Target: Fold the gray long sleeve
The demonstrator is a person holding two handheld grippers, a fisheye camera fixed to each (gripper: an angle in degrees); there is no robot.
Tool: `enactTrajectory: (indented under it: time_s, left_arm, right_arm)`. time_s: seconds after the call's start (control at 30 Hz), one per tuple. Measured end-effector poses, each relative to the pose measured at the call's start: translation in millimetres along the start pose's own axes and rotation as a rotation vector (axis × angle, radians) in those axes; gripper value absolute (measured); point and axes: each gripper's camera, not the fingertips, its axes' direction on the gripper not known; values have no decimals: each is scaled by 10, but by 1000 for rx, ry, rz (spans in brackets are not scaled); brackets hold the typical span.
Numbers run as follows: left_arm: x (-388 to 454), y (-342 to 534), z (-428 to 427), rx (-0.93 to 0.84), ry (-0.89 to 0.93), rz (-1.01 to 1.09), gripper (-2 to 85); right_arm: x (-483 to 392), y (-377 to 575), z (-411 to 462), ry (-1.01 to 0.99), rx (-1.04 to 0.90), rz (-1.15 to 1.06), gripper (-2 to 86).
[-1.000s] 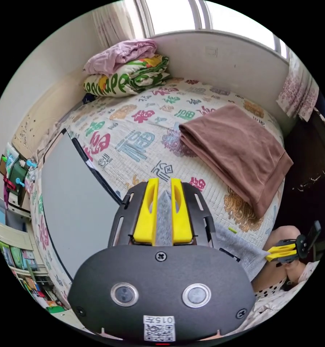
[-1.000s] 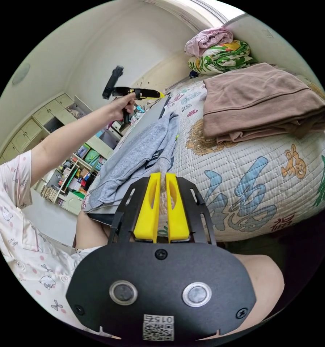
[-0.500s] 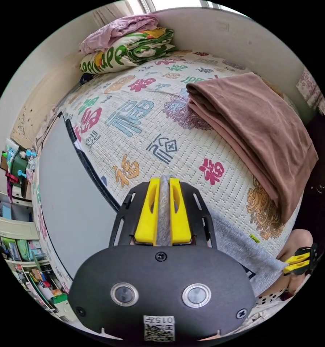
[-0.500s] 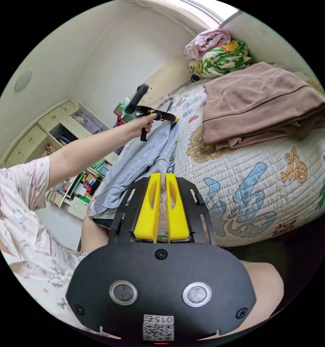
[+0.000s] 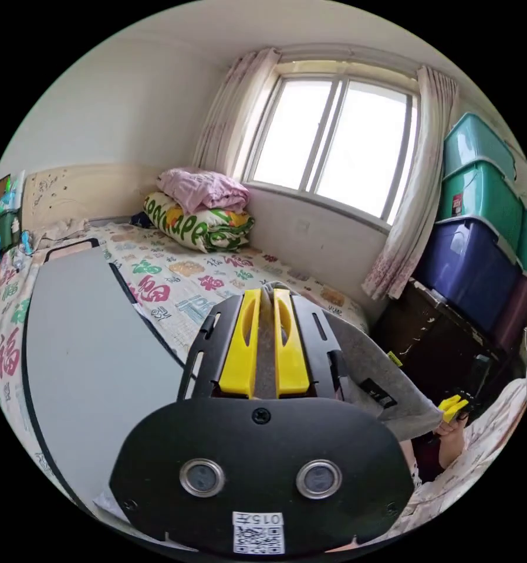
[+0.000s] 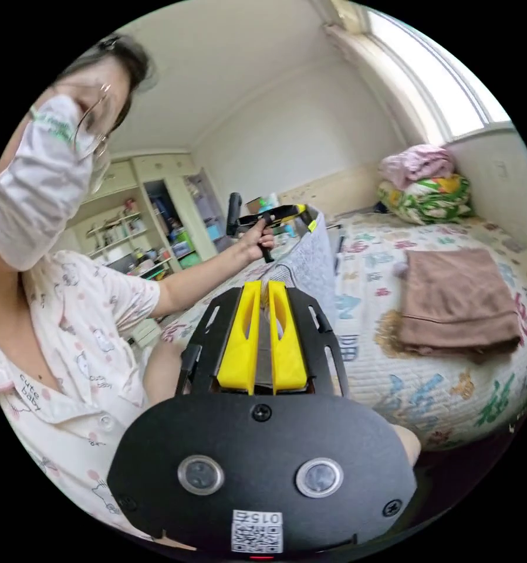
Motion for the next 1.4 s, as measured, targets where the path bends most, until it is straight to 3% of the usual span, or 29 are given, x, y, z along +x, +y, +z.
enactTrajectory:
  time_s: [0.2,0.4,0.57,0.67,0.77,0.93,1.0,1.4]
  left_arm:
    - [-1173,1551,-1519,84,-217,-196,26]
    - [-2114,3265,-1927,-58,-314,-418,43]
    - [-2410,4068,-2236,153,-268,-592,96]
    - [-2488,4091,-2243,204,-199,-575,126]
    - [-2527,4106,-2064,113,-251,-541,129]
    - [-2656,4162,-1534,-83,-150,-527,111]
    - [-2588,4179,-1362,-147,-212,-470,84]
    - [-2370,4216,-1446,-85,-294,-409,25]
  right_arm:
    - [-389,746,1239,-410,-246,-64,11]
    - [-584,1813,2279,-388,-623,-161,10]
    - [-287,2315,2406,-359,-720,-132,8]
    - [-119,2522,2457,-347,-774,-138,7]
    - [-16,2678,2487,-329,-801,-183,7]
    - [213,2952,2591,-299,-829,-169,6]
    - [328,3066,2608,-284,-828,-158,6]
    - [708,3345,2731,-298,-849,-257,6]
